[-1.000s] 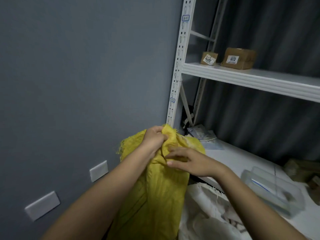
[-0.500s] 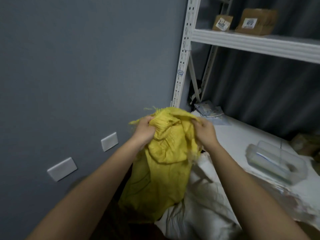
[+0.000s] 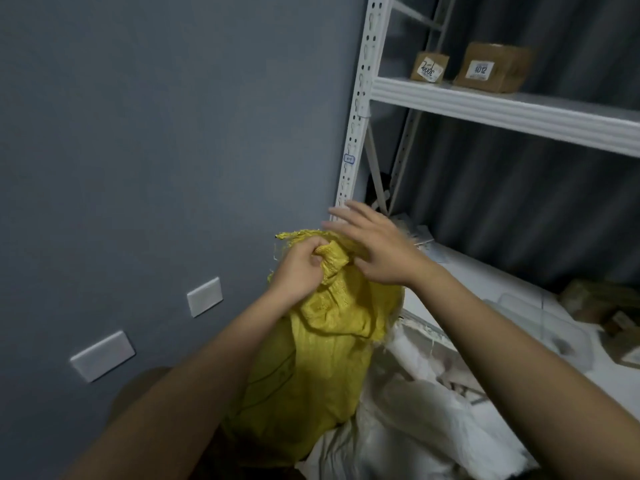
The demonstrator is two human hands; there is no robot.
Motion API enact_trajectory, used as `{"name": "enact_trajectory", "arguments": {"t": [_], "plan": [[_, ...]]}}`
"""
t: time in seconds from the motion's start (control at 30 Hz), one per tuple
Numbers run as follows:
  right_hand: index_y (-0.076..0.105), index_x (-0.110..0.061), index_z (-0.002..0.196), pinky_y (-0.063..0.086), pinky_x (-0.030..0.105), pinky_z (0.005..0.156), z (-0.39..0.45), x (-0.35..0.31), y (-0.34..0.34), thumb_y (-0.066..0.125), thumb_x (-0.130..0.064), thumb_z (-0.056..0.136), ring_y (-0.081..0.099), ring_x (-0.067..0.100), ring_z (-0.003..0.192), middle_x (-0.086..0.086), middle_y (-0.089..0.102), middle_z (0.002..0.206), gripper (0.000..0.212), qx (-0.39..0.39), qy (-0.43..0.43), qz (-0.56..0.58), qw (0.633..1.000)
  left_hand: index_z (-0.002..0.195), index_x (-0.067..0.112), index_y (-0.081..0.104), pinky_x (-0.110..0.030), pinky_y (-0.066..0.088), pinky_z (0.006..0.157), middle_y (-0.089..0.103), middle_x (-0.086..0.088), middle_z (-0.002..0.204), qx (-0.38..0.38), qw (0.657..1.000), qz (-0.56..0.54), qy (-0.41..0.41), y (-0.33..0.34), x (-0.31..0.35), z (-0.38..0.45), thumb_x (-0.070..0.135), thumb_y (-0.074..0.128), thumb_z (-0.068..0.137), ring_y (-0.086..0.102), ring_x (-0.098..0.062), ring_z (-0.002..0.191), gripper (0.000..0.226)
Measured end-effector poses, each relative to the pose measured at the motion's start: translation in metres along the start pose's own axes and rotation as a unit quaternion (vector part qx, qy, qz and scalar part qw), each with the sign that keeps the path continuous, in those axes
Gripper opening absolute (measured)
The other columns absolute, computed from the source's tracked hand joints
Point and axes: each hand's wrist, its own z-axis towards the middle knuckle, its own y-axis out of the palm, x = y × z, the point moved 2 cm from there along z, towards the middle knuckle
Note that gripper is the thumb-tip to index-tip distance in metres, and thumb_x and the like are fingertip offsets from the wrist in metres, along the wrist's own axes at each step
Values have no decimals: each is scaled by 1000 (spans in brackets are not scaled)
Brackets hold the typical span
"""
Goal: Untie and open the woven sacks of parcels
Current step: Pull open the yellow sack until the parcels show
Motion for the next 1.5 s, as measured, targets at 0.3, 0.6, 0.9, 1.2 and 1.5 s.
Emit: {"name": "enact_trajectory", "arguments": {"t": [0.3, 0.6, 0.9, 1.2, 1.5], "plan": [[66, -19, 116, 12, 38, 114, 69, -25, 1, 65, -38, 85, 9, 17, 146, -8, 41, 148, 36, -131, -38, -48, 990, 122, 18, 38, -32, 39, 74, 54, -5, 102, -14, 997, 49, -57, -71, 13, -20, 3, 39, 89, 52, -23, 91, 36], [56, -15, 86, 35, 29, 59, 92, -65, -2, 68, -14, 79, 52, 19, 76, 1, 56, 79, 15, -133, 40, 149, 979, 100, 5, 57, -34, 33, 82, 58, -19, 112, 41, 980, 189, -41, -98, 23, -26, 24, 45, 99, 50, -35, 111, 22], [75, -13, 97, 48, 23, 85, 29, -15, 20, 62, -4, 85, 65, 15, 91, 2, 72, 99, 19, -55, 171, 120, 976, 81, 15, 41, -33, 30, 65, 52, -8, 83, 69, 986, 125, -84, -76, -22, -49, 14, 39, 100, 55, -35, 90, 19], [75, -6, 84, 49, 30, 76, -115, 46, 54, 51, 6, 79, 63, 28, 90, 13, 72, 97, 27, 74, 477, 166, 860, 113, 8, 50, -35, 35, 66, 60, -18, 102, 21, 987, 150, -46, -12, -24, -52, 12, 35, 100, 55, -37, 96, 20], [56, -15, 128, 37, 39, 98, -72, 27, 27, 53, -25, 91, 40, 30, 126, 9, 50, 135, 39, 16, 308, -62, 949, 113, 15, 56, -35, 39, 69, 64, -14, 101, 3, 990, 139, 37, 4, -18, -52, 16, 40, 98, 58, -34, 93, 22]]}}
